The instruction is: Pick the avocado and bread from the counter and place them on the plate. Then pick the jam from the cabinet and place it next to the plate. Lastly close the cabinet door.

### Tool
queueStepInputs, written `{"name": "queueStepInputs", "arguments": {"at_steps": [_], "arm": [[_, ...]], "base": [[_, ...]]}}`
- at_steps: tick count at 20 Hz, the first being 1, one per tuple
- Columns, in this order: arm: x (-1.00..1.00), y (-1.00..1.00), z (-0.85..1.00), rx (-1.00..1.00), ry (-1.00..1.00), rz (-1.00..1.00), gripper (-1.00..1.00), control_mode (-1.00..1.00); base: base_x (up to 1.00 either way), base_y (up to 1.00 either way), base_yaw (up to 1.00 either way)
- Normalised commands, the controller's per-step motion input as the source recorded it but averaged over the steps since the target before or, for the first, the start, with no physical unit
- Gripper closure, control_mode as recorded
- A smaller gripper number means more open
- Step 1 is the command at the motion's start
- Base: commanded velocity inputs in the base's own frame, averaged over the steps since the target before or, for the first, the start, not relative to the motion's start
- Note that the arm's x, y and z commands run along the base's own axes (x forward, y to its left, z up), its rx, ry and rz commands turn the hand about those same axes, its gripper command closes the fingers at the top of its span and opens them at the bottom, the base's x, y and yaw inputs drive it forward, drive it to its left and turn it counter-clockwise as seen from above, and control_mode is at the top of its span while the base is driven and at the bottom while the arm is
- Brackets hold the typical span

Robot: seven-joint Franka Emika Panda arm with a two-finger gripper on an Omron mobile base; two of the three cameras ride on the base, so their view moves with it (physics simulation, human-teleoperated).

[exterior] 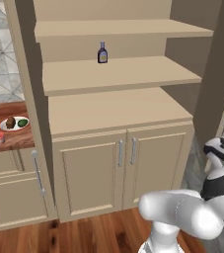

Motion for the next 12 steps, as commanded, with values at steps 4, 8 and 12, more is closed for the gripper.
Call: {"name": "queueStepInputs", "arguments": {"at_steps": [4,8,12], "arm": [[0.69,1.0,0.23,-0.22,-0.01,0.01,-1.0,-1.0],[0.79,1.0,0.41,-0.22,0.0,0.02,-1.0,-1.0],[0.89,1.0,0.44,-0.23,0.02,0.02,-1.0,-1.0]], "base": [[0.0,0.0,0.0],[0.0,0.0,0.0],[0.0,0.0,0.0]]}}
